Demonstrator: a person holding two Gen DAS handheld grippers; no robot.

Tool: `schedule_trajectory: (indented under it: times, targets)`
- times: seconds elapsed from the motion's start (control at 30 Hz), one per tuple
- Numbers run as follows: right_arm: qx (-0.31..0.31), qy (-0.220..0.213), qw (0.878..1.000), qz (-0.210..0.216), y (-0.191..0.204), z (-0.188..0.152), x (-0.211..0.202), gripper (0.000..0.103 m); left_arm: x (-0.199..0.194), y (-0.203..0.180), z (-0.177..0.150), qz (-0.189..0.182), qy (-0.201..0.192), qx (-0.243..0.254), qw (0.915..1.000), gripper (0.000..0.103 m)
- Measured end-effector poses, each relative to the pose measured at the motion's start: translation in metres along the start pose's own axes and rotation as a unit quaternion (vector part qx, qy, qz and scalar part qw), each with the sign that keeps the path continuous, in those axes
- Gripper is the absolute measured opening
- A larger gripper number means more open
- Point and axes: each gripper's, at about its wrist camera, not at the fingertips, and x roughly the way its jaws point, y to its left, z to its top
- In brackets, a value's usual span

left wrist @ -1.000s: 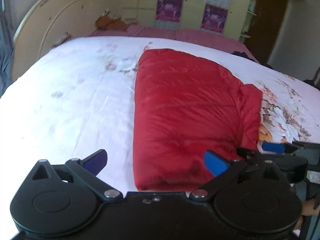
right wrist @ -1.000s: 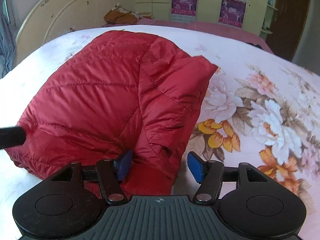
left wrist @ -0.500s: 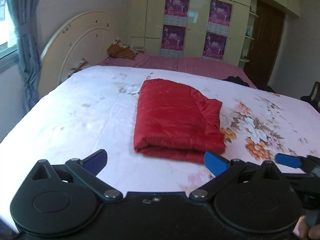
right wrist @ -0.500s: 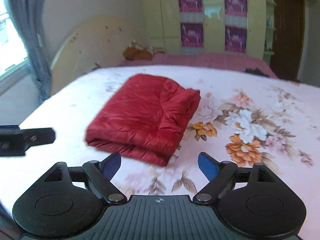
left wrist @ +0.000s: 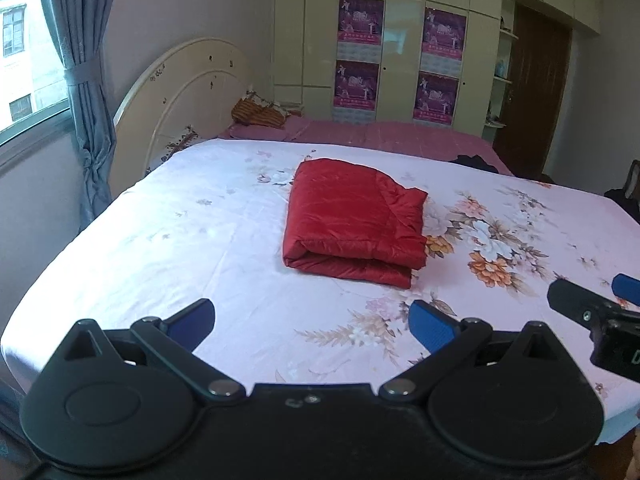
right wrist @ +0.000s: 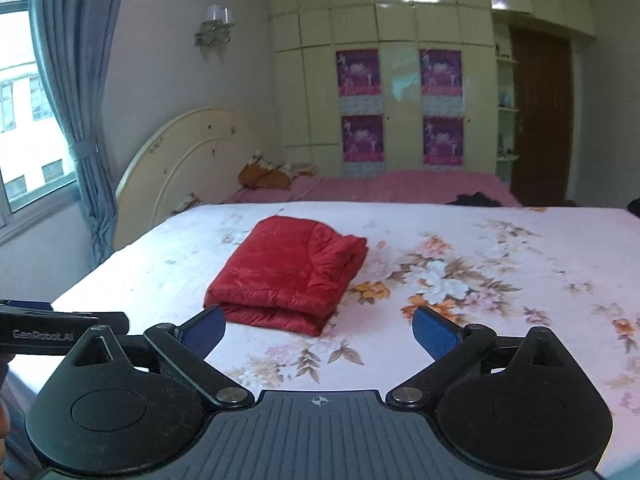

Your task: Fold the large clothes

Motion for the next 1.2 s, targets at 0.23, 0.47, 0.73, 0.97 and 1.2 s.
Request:
schedule_trajectory:
  times: [0.23,0.47,0.73,0.97,1.2]
  targets:
    - [0.004,-0.002,1.000,-0.001,-0.0053,-0.0024,-0.0080,0.099,-0.0096,-0.0087,-0.0051,0.009,-0.008,0.009,0.9999,0.103]
    - [0.008,-0.007,1.000,0.003,-0.0090,0.0013,-0.0096,0.099,-0.0103,-0.0069,-0.0063,0.015,-0.010,0.001,0.9998,0.103]
    - [0.001,-0.003,1.000,0.014,-0.0048,0.0027,-0.0055,0.099,-0.0119,-0.0041,-0.0072,0.021,-0.011,-0.001,0.9997,0.103]
    - [0.001,-0.001,1.000,0.016,-0.0045,0.0021,-0.0056,0.099,-0.0116,-0.0009,-0.0061,0.021,-0.011,-0.005,0.9997,0.103]
    - [0.001,-0.001,1.000,0.017,-0.0048,0.0027,-0.0057,0.099,-0.0107,-0.0007,-0.0053,0.020,-0.010,-0.003,0.9998,0.103]
